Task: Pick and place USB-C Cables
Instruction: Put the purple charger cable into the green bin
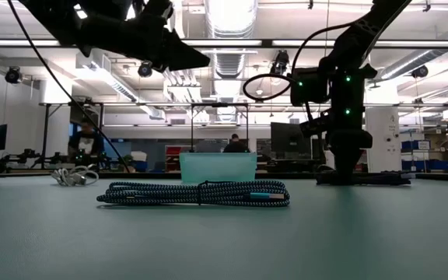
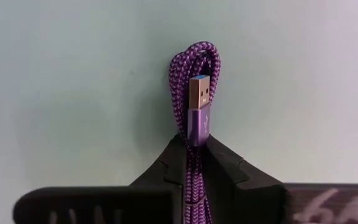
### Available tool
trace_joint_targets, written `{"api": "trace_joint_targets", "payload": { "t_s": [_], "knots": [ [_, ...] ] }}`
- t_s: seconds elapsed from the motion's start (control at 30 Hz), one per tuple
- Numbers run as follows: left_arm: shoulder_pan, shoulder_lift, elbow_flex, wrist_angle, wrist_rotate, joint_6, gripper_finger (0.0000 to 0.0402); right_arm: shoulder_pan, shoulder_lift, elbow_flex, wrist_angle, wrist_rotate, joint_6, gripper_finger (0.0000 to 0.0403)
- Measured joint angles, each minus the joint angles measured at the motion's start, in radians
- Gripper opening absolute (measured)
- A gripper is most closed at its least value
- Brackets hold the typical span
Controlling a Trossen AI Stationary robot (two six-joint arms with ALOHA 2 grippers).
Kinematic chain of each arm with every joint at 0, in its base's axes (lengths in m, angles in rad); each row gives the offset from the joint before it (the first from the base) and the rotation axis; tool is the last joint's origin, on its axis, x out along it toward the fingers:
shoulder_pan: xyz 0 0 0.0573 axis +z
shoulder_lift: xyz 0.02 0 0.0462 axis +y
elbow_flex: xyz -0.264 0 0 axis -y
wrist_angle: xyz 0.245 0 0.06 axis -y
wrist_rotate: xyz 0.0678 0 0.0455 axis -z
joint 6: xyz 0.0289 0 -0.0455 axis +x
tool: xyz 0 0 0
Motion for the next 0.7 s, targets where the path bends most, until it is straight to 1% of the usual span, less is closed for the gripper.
{"api": "trace_joint_targets", "payload": {
  "t_s": [0.17,0.27,0.4,0.6,0.7],
  "knots": [
    [0.002,0.0,0.0,0.0,0.051,0.051,0.0125,0.0,-0.017,-0.001,0.005,-0.001,-0.001,0.002],
    [0.002,0.0,0.002,0.001,0.078,0.056,0.0125,-0.001,-0.042,-0.003,0.011,0.0,-0.003,0.0019],
    [0.002,0.0,0.001,0.001,0.099,0.055,0.0125,-0.001,-0.085,-0.003,0.039,-0.032,-0.018,0.0019],
    [0.002,0.0,0.004,0.002,0.099,0.047,0.0125,-0.001,-0.151,-0.013,0.165,-0.109,-0.042,0.0018],
    [0.002,0.0,0.003,0.029,0.099,0.046,0.0125,-0.001,-0.179,-0.028,0.237,-0.141,-0.049,0.0018]
  ]
}}
